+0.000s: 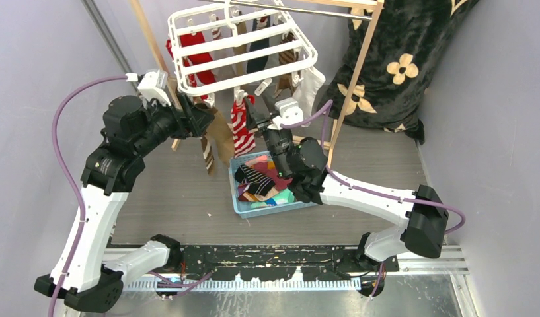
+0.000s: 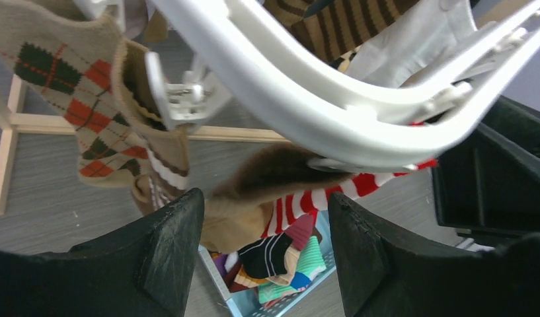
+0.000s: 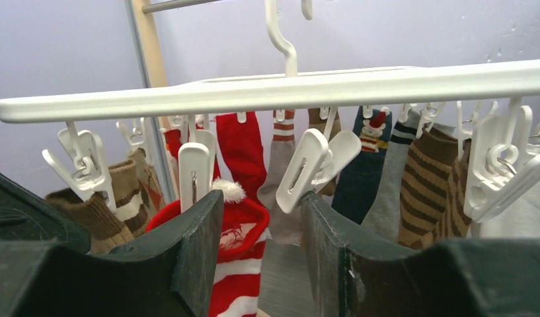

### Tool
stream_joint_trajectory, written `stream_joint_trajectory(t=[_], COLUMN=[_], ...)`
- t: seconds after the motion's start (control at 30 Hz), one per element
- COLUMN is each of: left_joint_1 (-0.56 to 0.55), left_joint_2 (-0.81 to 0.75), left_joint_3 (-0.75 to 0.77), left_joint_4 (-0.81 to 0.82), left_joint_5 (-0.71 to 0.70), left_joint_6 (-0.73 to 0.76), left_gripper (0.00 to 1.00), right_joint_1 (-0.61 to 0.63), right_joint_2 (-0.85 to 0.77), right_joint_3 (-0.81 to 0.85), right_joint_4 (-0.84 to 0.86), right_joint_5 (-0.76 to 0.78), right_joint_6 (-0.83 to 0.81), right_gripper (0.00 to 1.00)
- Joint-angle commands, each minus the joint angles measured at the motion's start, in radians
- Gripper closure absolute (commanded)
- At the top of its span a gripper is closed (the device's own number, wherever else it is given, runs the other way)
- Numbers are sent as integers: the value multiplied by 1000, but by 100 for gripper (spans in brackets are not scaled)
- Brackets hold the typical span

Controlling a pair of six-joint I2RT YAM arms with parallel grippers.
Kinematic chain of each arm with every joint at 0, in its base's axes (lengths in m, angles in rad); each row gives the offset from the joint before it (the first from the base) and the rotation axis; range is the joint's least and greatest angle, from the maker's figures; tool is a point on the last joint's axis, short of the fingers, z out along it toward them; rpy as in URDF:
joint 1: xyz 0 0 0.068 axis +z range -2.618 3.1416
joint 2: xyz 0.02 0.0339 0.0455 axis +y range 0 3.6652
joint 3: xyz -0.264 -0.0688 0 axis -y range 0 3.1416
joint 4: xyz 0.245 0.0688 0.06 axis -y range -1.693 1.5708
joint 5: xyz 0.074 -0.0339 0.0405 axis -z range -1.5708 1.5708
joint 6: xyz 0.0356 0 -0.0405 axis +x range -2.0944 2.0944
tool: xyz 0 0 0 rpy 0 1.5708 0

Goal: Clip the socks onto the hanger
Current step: Clamp the sock onto the hanger, then open the clamp at the hanger.

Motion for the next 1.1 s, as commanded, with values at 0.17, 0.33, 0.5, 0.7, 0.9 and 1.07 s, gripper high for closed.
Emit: stream_joint_trajectory(t=[0.17, 0.33, 0.5, 0.7, 0.9, 1.07], left_joint_1=[-1, 0, 1, 2, 0, 0], left_joint_2=[29, 30, 33, 32, 29, 35], left_joint_3=[0, 7, 10, 11, 6, 4], left_joint_4=[76, 88, 91, 75, 70, 73], left_joint_5=[-176, -218, -249, -248, -242, -250], left_joint_6=[42, 47, 52, 53, 52, 63], left_gripper=[31, 31, 31, 31, 31, 31], right_joint_1=[-151, -243, -271, -281, -298, -324], right_joint_2=[-202, -306, -339, -283, -233, -215], right_joint_3=[-15, -16, -50, -12, 2, 6], right_joint_4=[-309, -550, -535, -484, -400, -385], right_joint_5=[-238, -463, -449, -460, -397, -360], right_joint_6=[224, 341, 352, 348, 325, 296], right_gripper=[44, 41, 40, 41, 42, 43])
